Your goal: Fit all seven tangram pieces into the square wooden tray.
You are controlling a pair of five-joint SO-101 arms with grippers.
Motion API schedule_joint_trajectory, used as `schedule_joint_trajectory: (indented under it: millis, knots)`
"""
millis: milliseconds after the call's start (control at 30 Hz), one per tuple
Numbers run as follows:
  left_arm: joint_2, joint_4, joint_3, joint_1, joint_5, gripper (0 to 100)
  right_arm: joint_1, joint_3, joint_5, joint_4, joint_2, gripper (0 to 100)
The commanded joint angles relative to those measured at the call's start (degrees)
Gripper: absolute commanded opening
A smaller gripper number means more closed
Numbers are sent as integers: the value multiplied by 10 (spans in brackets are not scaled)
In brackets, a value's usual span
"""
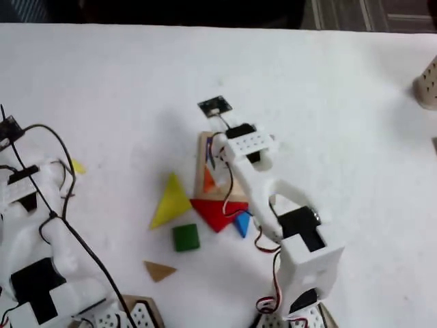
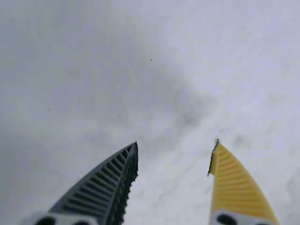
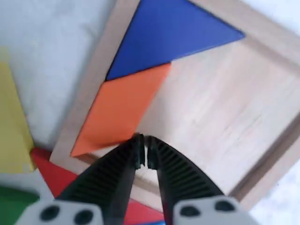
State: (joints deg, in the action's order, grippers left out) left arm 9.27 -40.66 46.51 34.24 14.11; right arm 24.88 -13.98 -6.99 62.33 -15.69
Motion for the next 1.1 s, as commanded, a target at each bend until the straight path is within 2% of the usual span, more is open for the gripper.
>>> schedule_joint_trajectory:
  millis: [0, 233, 467, 533, 600, 700, 800, 867, 1067]
  knots:
    - [0, 1, -28, 5, 4, 269, -19, -3, -12, 34, 73, 17]
    - [0, 1, -28, 4, 4, 270, 16, -99, -24, 22, 194, 17]
    - [0, 1, -28, 5, 4, 269, 123, -154, -14, -5, 253, 22]
    - [0, 1, -28, 5, 4, 269, 153, -154, 36, -25, 250, 22]
    - [0, 1, -28, 5, 4, 269, 173, -153, 117, -45, 240, 35]
    - [0, 1, -28, 6, 4, 269, 205, -151, 199, -54, 211, 146]
    - [0, 1, -28, 6, 4, 270, 225, -142, 251, -60, 179, 259]
    - [0, 2, -28, 4, 4, 270, 230, -133, 275, -60, 164, 297]
    - [0, 10, -28, 4, 4, 270, 252, -91, 350, -61, 136, 302]
